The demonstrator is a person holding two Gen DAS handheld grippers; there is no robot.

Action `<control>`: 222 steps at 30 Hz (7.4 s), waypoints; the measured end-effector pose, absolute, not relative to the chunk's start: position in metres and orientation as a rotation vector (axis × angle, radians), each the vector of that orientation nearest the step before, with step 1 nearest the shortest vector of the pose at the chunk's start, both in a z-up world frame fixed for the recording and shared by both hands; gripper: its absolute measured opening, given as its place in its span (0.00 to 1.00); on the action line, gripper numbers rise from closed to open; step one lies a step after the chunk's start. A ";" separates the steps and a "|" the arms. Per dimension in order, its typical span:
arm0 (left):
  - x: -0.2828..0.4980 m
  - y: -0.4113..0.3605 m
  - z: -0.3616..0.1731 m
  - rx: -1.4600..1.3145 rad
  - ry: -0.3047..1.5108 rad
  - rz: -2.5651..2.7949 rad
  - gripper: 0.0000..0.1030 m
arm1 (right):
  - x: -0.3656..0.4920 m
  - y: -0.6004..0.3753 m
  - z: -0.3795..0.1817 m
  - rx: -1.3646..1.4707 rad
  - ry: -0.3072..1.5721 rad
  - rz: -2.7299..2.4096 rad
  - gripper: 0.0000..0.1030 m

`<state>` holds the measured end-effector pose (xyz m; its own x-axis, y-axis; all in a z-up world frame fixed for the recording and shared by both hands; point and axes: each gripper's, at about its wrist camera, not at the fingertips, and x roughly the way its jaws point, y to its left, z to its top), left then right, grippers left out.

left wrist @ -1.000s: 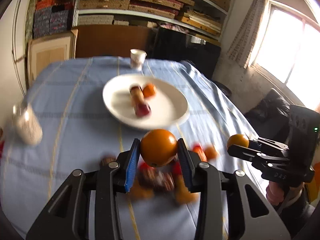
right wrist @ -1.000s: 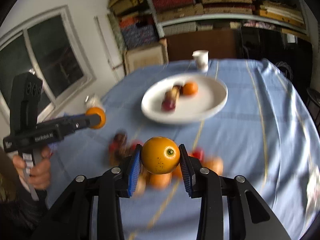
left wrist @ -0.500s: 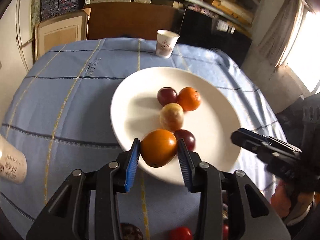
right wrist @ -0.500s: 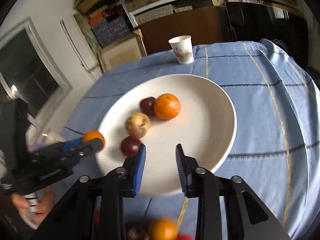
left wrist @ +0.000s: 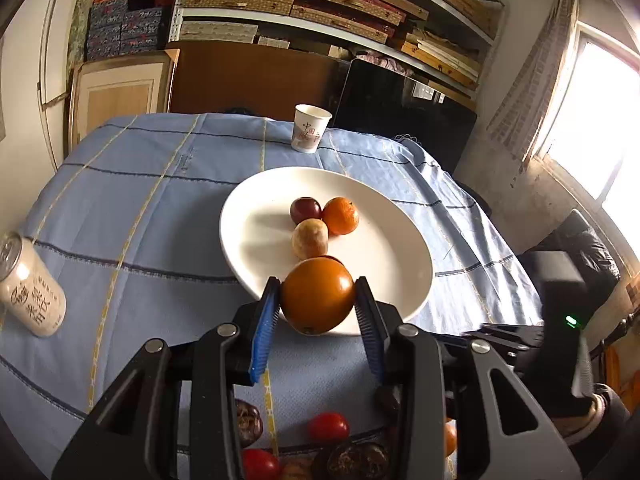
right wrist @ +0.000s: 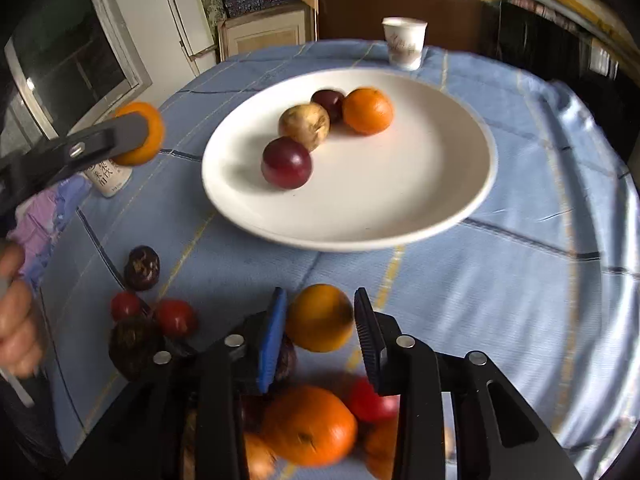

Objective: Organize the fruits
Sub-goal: 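Place both held fruits on the white plate and open both tools, then grasp a yellow-orange fruit with the right tool while the left tool grasps a large tan fruit, then carry both fruits over the white plate and open both tools, then grasp a pinkish-tan fruit with the right tool while the left tool grasps a striped tan fruit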

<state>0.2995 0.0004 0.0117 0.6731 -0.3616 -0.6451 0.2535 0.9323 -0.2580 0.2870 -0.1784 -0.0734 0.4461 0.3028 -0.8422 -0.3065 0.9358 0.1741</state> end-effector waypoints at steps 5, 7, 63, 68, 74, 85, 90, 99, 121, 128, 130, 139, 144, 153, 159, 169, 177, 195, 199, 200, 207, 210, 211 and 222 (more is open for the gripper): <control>0.296 0.011 0.008 -0.181 0.763 -0.345 0.36 | 0.294 -0.179 -0.085 0.101 1.125 0.363 0.36; 0.296 0.013 0.006 -0.182 0.765 -0.342 0.36 | 0.290 -0.181 -0.084 0.108 1.131 0.354 0.36; 0.129 0.001 -0.048 0.043 0.727 -0.270 0.95 | 0.139 -0.175 -0.080 -0.185 0.892 0.283 0.60; 0.131 0.002 -0.048 0.030 0.737 -0.269 0.95 | 0.147 -0.174 -0.082 -0.158 0.908 0.294 0.60; 0.133 0.002 -0.049 0.041 0.741 -0.270 0.95 | 0.149 -0.177 -0.085 -0.135 0.918 0.300 0.60; 0.138 0.004 -0.051 0.025 0.763 -0.267 0.95 | 0.155 -0.177 -0.087 -0.116 0.934 0.308 0.60; 0.140 0.004 -0.052 0.023 0.769 -0.266 0.95 | 0.158 -0.179 -0.090 -0.093 0.956 0.309 0.48; 0.140 0.008 -0.051 0.005 0.767 -0.291 0.95 | 0.147 -0.191 -0.083 -0.027 0.925 0.306 0.39; 0.165 -0.067 -0.060 -0.032 0.952 -0.490 0.59 | 0.117 -0.236 -0.089 0.169 0.871 0.337 0.39; 0.172 -0.075 -0.066 -0.015 0.990 -0.473 0.52 | 0.115 -0.243 -0.088 0.213 0.857 0.358 0.39; 0.173 -0.075 -0.067 -0.016 0.992 -0.469 0.51 | 0.115 -0.244 -0.088 0.223 0.855 0.360 0.39; 0.178 -0.074 -0.071 -0.020 1.013 -0.442 0.42 | 0.113 -0.245 -0.088 0.220 0.853 0.354 0.39; 0.174 -0.068 -0.067 -0.047 1.001 -0.450 0.42 | 0.111 -0.241 -0.087 0.190 0.860 0.346 0.39; 0.182 -0.036 -0.024 -0.057 0.937 -0.484 0.42 | 0.116 -0.237 -0.044 0.103 0.841 0.383 0.39; 0.238 -0.020 0.020 -0.009 0.840 -0.404 0.43 | 0.160 -0.219 -0.004 0.002 0.756 0.389 0.39; 0.357 -0.019 -0.007 -0.032 0.915 -0.290 0.43 | 0.278 -0.184 -0.020 0.032 0.778 0.355 0.39; 0.383 -0.029 -0.027 -0.015 0.956 -0.287 0.43 | 0.329 -0.176 -0.053 0.063 0.863 0.324 0.39; 0.237 -0.007 -0.004 0.100 0.711 -0.155 0.95 | 0.210 -0.205 -0.034 0.064 0.606 0.310 0.97; 0.215 0.004 -0.015 0.067 0.708 -0.133 0.95 | 0.184 -0.215 -0.033 0.041 0.556 0.311 0.97; 0.211 0.008 -0.019 0.047 0.718 -0.140 0.96 | 0.181 -0.218 -0.033 0.041 0.552 0.299 0.97; 0.199 0.022 -0.026 -0.008 0.709 -0.118 0.96 | 0.186 -0.245 -0.054 0.126 0.743 0.335 0.83; 0.195 0.024 -0.023 0.003 0.672 -0.073 0.96 | 0.182 -0.247 -0.061 0.076 0.799 0.388 0.77; 0.194 0.024 -0.023 0.008 0.668 -0.064 0.96 | 0.178 -0.247 -0.063 0.046 0.798 0.385 0.77; 0.201 0.036 -0.023 -0.077 0.708 -0.111 0.96 | 0.181 -0.252 -0.084 -0.085 0.874 0.353 0.52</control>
<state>0.2010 0.0357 -0.0228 0.7540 -0.1274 -0.6443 0.0752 0.9913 -0.1080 0.1811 -0.2521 -0.0844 0.5881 0.2683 -0.7630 -0.3372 0.9388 0.0702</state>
